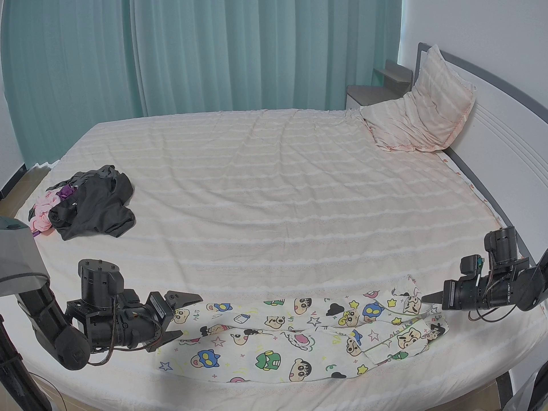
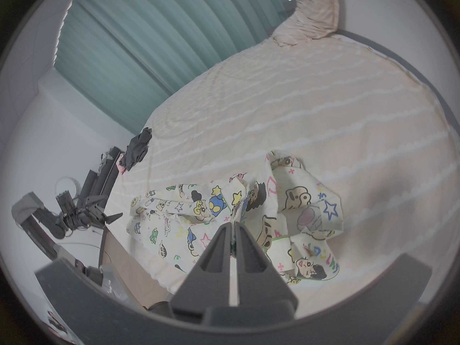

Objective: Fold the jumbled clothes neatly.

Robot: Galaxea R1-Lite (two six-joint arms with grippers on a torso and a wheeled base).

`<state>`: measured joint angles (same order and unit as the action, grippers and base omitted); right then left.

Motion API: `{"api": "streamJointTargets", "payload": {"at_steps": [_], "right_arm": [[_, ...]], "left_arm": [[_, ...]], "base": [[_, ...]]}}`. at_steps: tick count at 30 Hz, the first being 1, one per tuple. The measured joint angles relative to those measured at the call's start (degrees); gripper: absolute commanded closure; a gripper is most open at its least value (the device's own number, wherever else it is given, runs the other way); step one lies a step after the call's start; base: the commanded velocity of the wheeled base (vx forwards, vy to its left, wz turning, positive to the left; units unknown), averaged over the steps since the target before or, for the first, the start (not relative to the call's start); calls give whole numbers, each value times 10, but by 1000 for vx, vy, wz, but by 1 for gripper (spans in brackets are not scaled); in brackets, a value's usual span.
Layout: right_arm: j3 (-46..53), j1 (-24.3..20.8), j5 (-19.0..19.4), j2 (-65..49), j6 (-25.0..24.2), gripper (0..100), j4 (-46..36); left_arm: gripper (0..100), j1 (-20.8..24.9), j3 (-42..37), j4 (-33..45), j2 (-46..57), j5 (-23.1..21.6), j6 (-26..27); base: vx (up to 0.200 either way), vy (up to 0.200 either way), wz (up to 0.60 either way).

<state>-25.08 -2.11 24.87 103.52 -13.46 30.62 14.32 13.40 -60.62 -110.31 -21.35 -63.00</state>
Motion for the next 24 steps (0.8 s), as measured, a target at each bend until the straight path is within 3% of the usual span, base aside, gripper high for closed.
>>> {"api": "streamJointTargets", "payload": {"at_steps": [6, 13, 24], "right_arm": [[-8, -3, -1, -9, 42, 100, 1], [-53, -3, -6, 8, 46, 100, 1], [-151, -6, -50, 116, 55, 100, -1]], "left_arm": [[0, 0, 0, 0, 1, 0, 0], [0, 0, -1, 0, 1, 0, 0], [0, 0, -1, 0, 1, 0, 0]], "base": [[0, 0, 0], [0, 0, 0], [0, 0, 0]]}}
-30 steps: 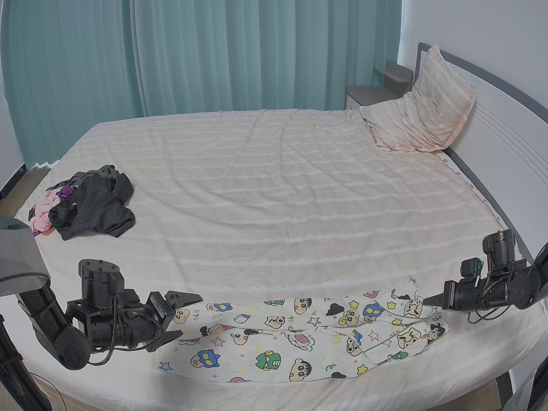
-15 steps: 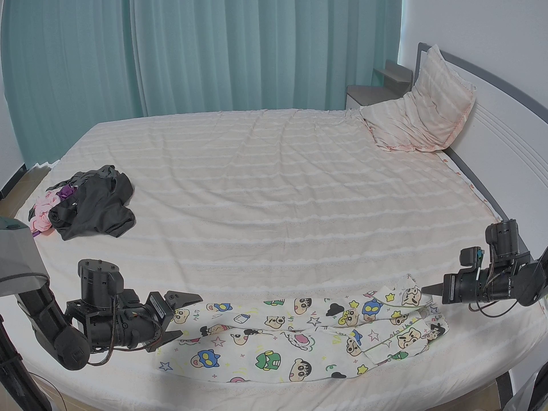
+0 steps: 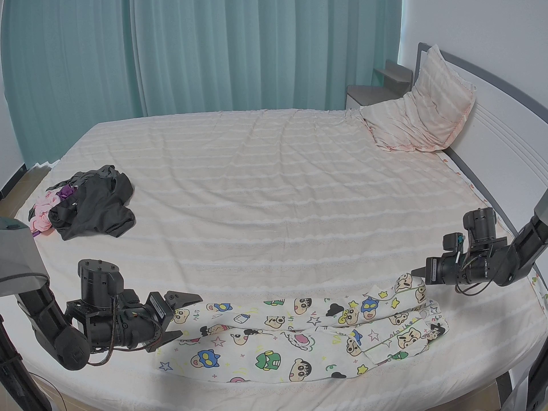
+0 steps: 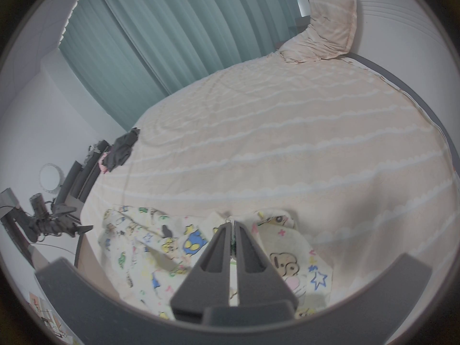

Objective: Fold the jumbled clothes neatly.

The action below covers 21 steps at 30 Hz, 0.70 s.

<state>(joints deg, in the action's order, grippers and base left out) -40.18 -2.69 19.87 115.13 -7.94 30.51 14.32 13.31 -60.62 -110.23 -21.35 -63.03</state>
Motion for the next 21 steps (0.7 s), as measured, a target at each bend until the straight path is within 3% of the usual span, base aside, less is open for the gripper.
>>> {"api": "streamJointTargets", "payload": {"at_steps": [6, 7, 21], "right_arm": [[-43, 0, -36, 61, 6, 100, 0], [-49, 0, -41, 72, 7, 0, 1], [-69, 20, -86, 83, 0, 0, 2]], "left_arm": [[0, 0, 0, 0, 0, 0, 0], [0, 0, 0, 0, 0, 0, 0], [0, 0, 0, 0, 0, 0, -1]], "base": [[0, 0, 0], [0, 0, 0], [0, 0, 0]]}}
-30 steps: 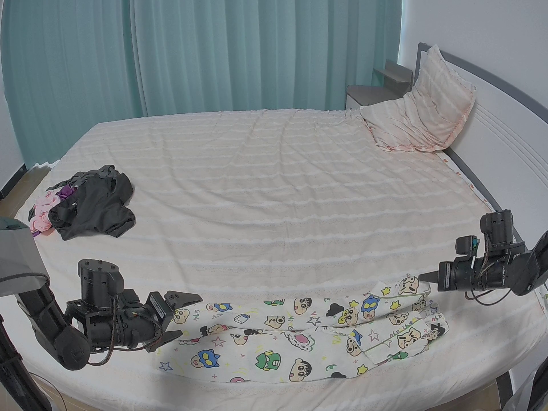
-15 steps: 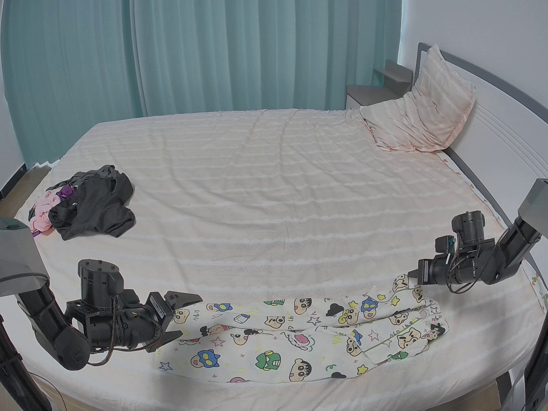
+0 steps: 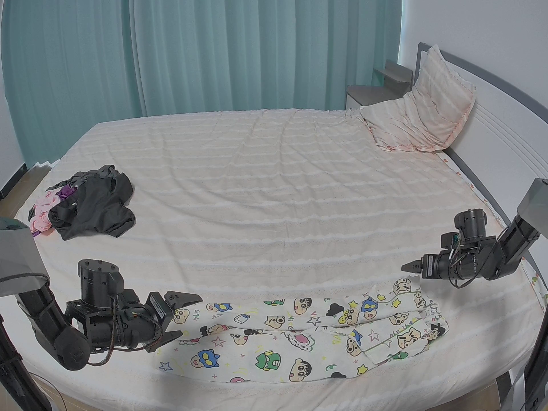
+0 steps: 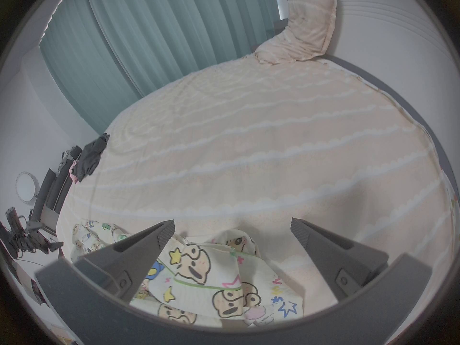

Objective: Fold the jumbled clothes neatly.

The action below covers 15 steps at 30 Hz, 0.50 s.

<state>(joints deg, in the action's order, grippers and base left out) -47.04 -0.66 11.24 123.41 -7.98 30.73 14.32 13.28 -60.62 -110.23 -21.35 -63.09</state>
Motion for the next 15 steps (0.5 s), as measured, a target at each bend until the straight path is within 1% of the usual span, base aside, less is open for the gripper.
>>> {"api": "streamJointTargets", "payload": {"at_steps": [4, 7, 10, 11, 15], "right_arm": [[9, -11, -1, -36, -16, 0, 0], [20, -38, -1, -60, -52, 0, 0], [31, -70, 0, -73, -102, 0, 0], [36, -82, 3, -76, -125, 0, 0], [45, -111, 16, -65, -170, 0, 6]], "left_arm": [[0, 0, 0, 0, 0, 0, 0], [0, 0, 0, 0, 0, 0, 0], [0, 0, 0, 0, 0, 0, 0], [0, 0, 0, 0, 0, 0, 0], [0, 0, 0, 0, 0, 0, -1]], "base": [[0, 0, 0], [0, 0, 0], [0, 0, 0], [0, 0, 0], [0, 0, 0]]}}
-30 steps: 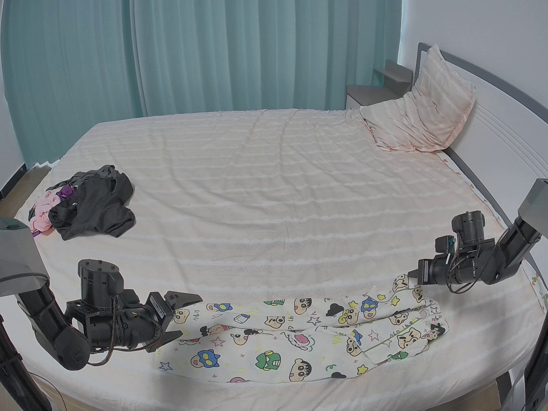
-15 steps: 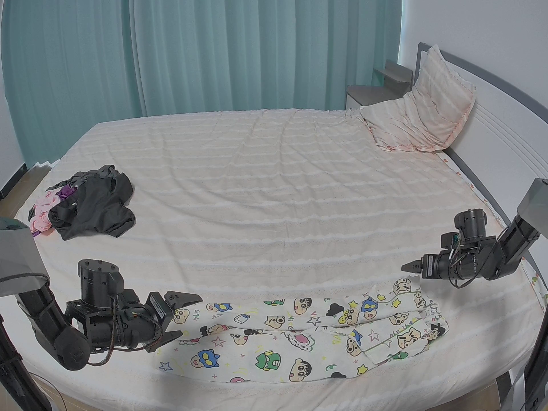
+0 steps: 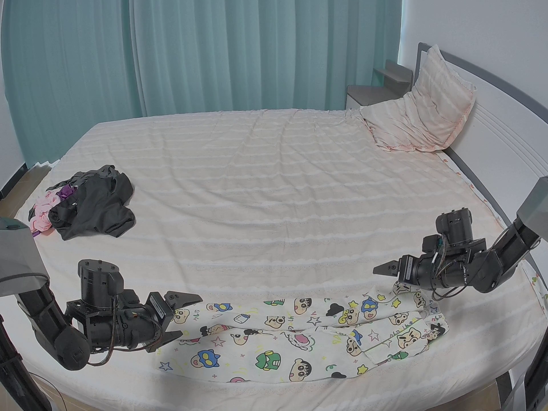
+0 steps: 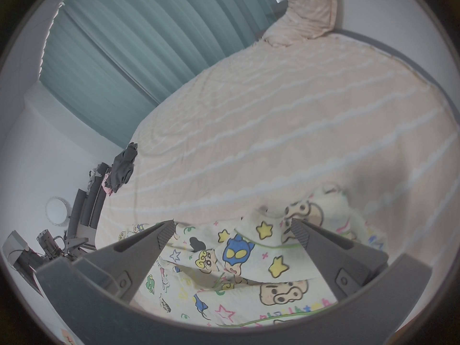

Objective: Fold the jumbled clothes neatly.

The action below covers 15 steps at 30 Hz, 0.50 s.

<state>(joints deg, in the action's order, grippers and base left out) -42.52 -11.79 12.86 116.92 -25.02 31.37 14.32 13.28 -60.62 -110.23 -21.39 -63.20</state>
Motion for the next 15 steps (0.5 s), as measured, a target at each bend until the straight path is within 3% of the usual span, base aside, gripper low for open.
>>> {"api": "streamJointTargets", "payload": {"at_steps": [3, 15], "right_arm": [[8, -10, 8, 24, -24, 0, 10], [26, 4, 9, 79, -28, 0, 24]], "left_arm": [[0, 0, 0, 0, 0, 0, 0], [0, 1, -1, 0, -2, 0, 0]], "base": [[0, 0, 0], [0, 0, 0]]}}
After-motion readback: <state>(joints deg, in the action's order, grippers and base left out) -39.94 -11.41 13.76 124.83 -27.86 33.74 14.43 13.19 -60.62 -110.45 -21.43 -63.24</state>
